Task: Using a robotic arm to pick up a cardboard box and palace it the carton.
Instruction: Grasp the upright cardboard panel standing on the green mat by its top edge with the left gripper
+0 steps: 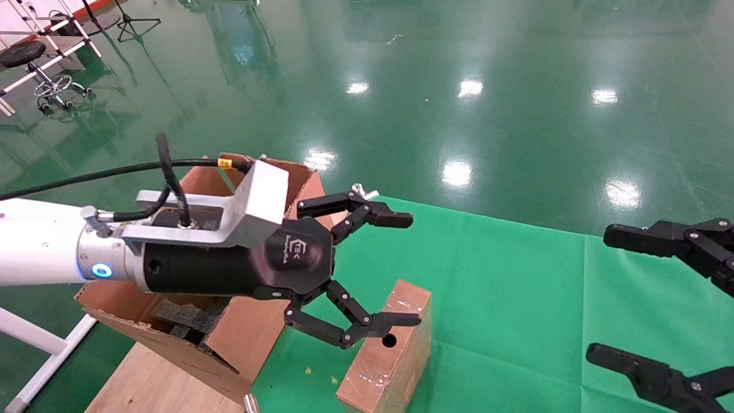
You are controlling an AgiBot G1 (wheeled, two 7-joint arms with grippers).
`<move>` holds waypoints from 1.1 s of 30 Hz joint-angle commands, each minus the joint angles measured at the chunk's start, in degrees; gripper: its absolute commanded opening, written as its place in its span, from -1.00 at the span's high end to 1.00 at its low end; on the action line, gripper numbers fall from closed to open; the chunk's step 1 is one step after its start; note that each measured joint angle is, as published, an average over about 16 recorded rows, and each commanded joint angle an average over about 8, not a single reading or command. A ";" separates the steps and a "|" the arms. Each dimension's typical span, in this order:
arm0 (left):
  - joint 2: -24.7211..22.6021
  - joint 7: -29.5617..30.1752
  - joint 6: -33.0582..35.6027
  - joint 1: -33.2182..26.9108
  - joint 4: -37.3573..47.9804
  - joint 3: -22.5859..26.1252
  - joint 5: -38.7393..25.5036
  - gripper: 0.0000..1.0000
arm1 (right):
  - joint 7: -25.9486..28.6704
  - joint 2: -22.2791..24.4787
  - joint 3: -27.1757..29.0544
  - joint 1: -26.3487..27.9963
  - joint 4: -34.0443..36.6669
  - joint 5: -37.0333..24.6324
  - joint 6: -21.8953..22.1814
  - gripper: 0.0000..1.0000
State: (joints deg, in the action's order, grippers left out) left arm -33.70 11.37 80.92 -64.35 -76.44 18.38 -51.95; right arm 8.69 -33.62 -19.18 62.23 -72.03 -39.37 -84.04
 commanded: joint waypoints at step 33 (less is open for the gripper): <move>-6.99 43.12 9.19 -32.04 -1.53 22.70 -26.16 -1.00 | -0.01 0.01 -0.01 0.01 0.02 0.02 0.01 1.00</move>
State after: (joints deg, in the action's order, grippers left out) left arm -40.49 53.56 89.87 -95.87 -77.92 41.34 -76.47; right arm 8.68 -33.62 -19.19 62.24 -72.01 -39.35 -84.03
